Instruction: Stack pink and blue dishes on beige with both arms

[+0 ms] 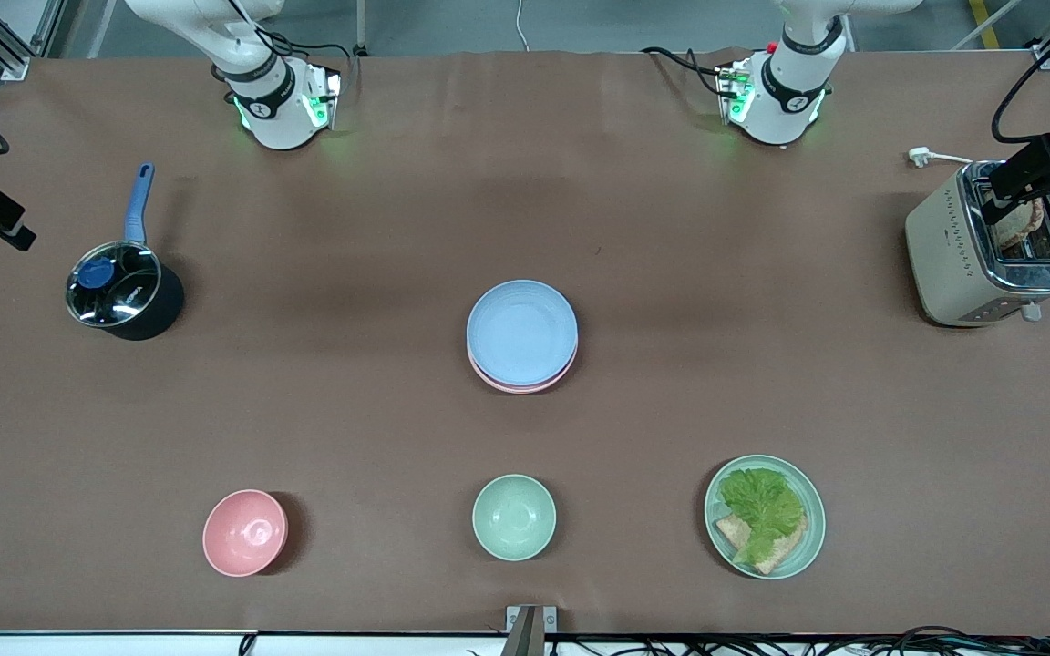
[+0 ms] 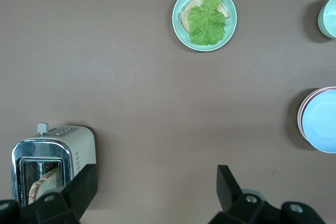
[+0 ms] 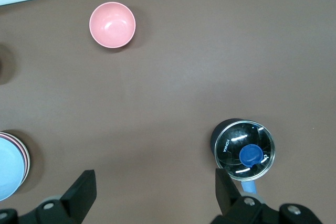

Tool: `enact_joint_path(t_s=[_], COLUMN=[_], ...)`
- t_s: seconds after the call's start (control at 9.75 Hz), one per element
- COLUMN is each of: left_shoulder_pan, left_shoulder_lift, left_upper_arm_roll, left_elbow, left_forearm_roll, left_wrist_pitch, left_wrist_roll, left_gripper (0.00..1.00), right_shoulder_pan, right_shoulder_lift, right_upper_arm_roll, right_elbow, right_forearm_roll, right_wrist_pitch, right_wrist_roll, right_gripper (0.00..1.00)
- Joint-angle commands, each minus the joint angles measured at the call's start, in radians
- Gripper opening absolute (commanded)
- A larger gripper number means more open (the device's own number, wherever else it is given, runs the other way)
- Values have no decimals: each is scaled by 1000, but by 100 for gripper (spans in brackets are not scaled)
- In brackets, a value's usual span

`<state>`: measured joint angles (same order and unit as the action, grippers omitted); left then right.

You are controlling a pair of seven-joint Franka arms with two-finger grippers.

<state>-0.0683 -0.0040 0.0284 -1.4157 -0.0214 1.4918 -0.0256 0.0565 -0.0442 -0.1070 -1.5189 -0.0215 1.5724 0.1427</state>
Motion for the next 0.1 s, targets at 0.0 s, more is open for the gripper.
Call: enact_joint_path(t_s=[0.0], left_shoulder_pan=[15], left_shoulder_lift=[2], left_upper_arm_roll=[-12], left_elbow=[-20], left_forearm_roll=[0], left_wrist_pitch=[-15], left_wrist_roll=[-7], left_gripper=[100], right_shoulder_pan=[3], right_shoulder_lift=[7], right_upper_arm_roll=[3], right_elbow=[23], right_forearm_roll=[-15], right_wrist_pitch=[-26], right_wrist_roll=[-11], right_gripper=[100])
